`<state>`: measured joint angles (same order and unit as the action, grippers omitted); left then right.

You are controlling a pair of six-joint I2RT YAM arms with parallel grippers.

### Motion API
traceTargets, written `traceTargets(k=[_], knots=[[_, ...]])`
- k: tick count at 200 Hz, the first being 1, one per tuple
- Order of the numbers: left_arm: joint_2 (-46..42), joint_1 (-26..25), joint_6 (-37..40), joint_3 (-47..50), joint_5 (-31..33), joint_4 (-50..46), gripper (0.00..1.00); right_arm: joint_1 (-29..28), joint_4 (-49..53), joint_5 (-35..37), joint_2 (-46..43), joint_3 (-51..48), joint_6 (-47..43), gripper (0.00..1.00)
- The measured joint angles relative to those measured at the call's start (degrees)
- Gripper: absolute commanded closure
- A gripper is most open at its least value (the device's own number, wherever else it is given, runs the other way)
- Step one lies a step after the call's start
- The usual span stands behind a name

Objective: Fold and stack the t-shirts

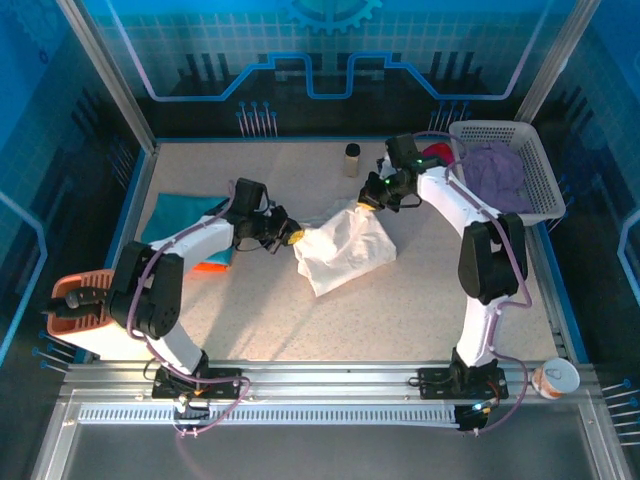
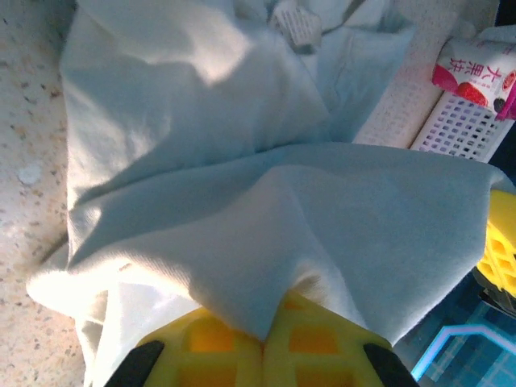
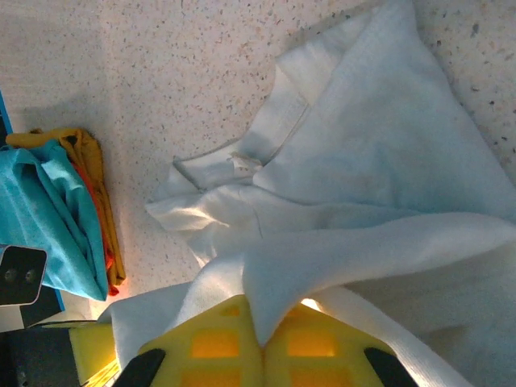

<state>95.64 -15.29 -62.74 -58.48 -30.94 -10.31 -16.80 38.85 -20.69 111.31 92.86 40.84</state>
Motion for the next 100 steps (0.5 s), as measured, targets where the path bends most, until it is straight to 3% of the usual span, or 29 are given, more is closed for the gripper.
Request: traceTargets(k=[74,100], knots=[[8.37,3.89,3.45,-7.82,-2.03,-0.68,1.00,0.07,0.07,-0.66,6.82,5.79,-0.87,1.00],[11.76,4.76,4.92,-11.43,-3.17,-1.86,0.94,0.48,0.04,-0.83,8.35,7.13,-1.07,0.96]])
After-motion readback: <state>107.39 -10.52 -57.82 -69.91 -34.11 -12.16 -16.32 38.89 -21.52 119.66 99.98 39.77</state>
